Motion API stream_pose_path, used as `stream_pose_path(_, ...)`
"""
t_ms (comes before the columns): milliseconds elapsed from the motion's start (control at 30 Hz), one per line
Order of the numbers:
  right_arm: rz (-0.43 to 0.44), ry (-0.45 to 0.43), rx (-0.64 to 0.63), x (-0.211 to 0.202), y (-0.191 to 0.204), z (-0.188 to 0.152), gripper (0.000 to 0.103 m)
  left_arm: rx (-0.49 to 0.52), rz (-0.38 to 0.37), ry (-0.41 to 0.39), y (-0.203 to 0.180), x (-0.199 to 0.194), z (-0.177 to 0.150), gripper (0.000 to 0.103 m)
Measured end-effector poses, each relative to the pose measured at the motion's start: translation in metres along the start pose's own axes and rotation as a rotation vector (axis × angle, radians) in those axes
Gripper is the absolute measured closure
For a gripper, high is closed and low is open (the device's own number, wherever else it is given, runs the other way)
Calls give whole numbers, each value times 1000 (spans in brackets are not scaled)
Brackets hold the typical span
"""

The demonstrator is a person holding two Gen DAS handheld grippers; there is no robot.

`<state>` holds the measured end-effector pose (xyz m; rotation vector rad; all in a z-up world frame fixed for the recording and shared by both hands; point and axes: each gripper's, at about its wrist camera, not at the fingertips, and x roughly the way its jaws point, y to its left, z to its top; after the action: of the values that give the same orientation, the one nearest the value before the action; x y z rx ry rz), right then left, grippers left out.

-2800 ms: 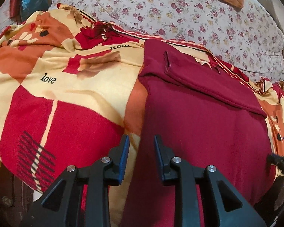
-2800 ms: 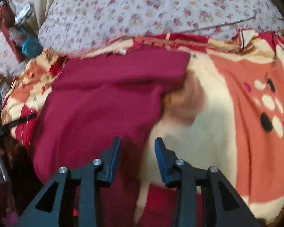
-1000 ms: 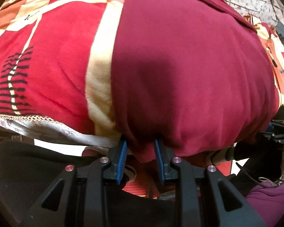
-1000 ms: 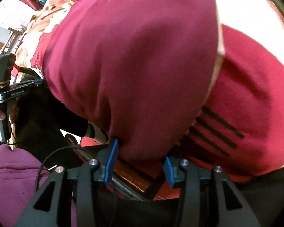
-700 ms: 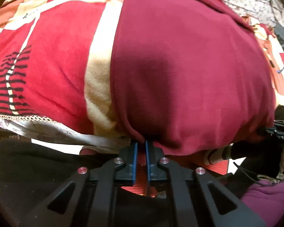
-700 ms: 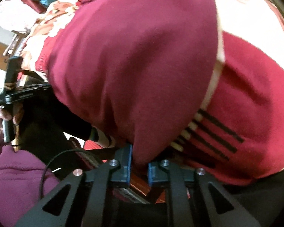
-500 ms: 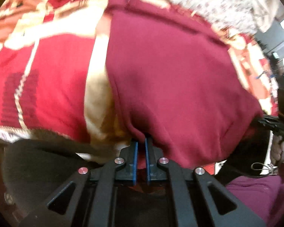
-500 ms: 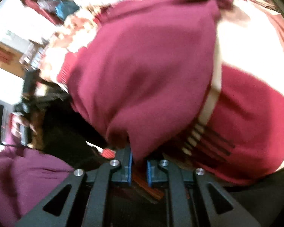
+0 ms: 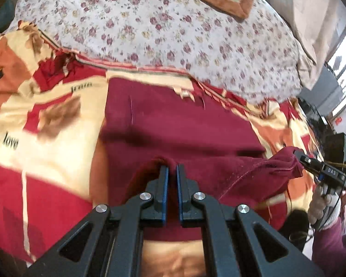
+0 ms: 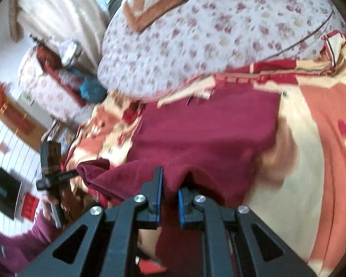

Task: Fold small clothes

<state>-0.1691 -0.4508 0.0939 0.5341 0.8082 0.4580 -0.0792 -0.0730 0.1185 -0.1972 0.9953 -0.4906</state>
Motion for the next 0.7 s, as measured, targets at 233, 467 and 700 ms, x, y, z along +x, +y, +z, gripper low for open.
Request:
stream_pose_path(233, -53, -37, 53, 38, -33, 49, 92, -46, 37, -75, 16, 32, 65, 103)
stream_pose_path(467, -90, -57, 136, 82, -80, 86, 92, -70, 140, -54, 34, 88, 98, 103)
stream_pose_path(700, -89, -8, 231, 111, -118, 97, 88, -170, 111, -13, 58, 113, 115, 103)
